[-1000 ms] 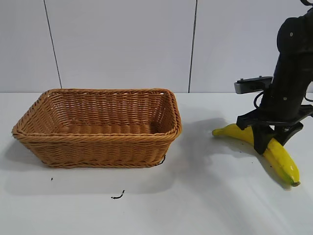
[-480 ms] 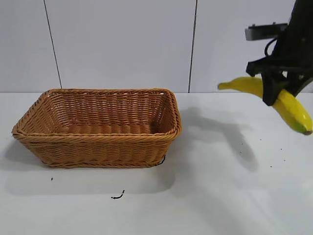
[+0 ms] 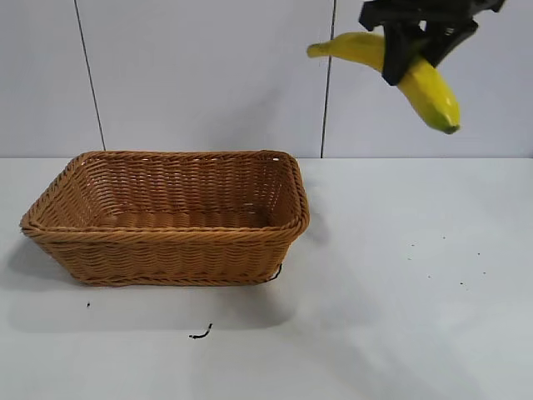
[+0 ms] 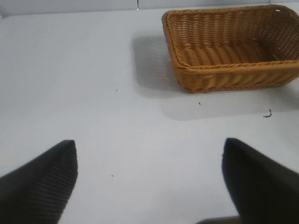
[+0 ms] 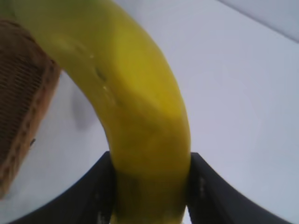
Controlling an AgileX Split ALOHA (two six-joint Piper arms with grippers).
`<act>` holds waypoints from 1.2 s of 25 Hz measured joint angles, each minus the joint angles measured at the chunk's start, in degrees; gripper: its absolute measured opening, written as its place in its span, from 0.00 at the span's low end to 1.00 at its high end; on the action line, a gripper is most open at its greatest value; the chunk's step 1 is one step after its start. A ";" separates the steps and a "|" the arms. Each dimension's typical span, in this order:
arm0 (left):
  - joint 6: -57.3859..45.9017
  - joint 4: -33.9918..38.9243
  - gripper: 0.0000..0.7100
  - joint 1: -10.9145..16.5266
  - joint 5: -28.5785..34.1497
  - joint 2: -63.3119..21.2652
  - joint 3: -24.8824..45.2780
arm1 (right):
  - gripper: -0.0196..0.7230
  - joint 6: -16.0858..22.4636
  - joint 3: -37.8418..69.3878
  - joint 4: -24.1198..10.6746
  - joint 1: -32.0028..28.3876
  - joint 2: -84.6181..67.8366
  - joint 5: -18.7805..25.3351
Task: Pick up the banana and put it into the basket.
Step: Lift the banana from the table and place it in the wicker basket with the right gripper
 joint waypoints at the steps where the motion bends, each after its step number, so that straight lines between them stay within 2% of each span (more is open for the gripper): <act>1: 0.00 0.00 0.89 0.00 0.00 0.00 0.00 | 0.42 -1.79 -0.59 0.00 1.20 0.81 -0.98; 6: 0.00 0.00 0.89 0.00 0.00 0.00 0.00 | 0.42 -15.38 -0.89 0.00 6.72 4.26 -8.31; 10: 0.00 0.00 0.89 0.00 0.00 0.00 0.00 | 0.42 -22.46 -0.89 0.55 9.89 6.17 -13.37; 13: 0.00 0.00 0.89 0.00 0.00 0.00 0.00 | 0.42 -23.72 -0.89 1.95 10.92 7.85 -15.24; 19: 0.00 0.00 0.89 0.00 0.00 0.00 0.00 | 0.42 -23.87 -0.89 2.55 11.06 12.65 -15.39; 30: 0.00 0.00 0.89 0.00 0.00 0.00 0.00 | 0.42 -22.16 -0.89 3.53 11.06 15.82 -15.11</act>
